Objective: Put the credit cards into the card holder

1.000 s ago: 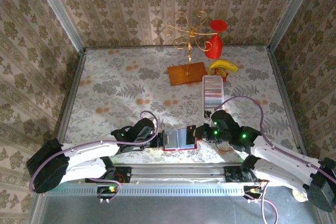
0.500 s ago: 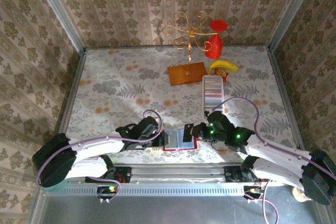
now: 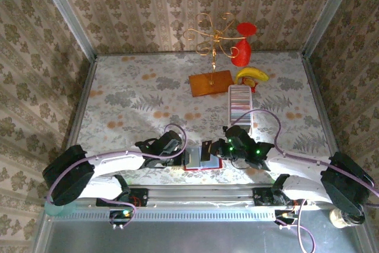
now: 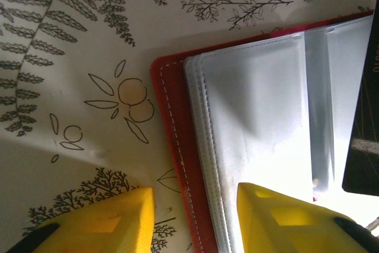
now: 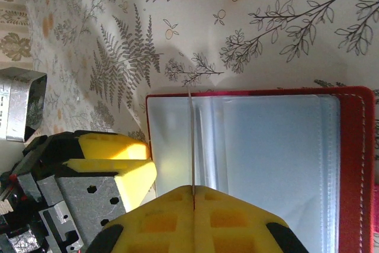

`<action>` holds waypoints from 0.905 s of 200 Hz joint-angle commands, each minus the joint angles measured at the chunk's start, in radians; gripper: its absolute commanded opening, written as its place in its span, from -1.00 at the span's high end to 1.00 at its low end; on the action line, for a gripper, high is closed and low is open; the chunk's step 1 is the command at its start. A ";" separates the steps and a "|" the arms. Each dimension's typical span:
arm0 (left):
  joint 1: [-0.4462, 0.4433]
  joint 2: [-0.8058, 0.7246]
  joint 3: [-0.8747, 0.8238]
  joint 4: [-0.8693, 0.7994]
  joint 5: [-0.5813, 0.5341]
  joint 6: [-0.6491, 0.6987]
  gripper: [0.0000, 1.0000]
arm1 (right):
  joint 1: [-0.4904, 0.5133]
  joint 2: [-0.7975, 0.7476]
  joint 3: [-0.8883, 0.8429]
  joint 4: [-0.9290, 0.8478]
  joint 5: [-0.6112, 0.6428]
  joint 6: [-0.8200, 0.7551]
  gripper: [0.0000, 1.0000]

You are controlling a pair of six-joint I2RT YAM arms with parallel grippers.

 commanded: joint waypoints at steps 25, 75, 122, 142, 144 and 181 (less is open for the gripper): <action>-0.003 0.031 0.019 -0.032 -0.006 0.015 0.30 | 0.012 0.035 0.022 0.043 0.000 -0.005 1.00; -0.009 0.031 0.007 -0.043 -0.019 0.008 0.34 | 0.016 0.046 0.013 0.050 0.000 0.000 1.00; -0.016 0.030 0.002 -0.039 -0.021 0.005 0.37 | 0.027 0.073 0.016 0.066 -0.001 0.005 1.00; -0.018 0.029 0.002 -0.037 -0.021 0.003 0.37 | 0.027 0.078 0.014 0.076 -0.003 0.005 1.00; -0.017 0.030 0.002 -0.037 -0.021 0.003 0.37 | 0.027 0.079 0.014 0.077 -0.003 0.005 1.00; -0.022 0.031 -0.003 -0.029 -0.021 -0.002 0.38 | 0.031 0.080 0.009 0.052 0.006 -0.003 1.00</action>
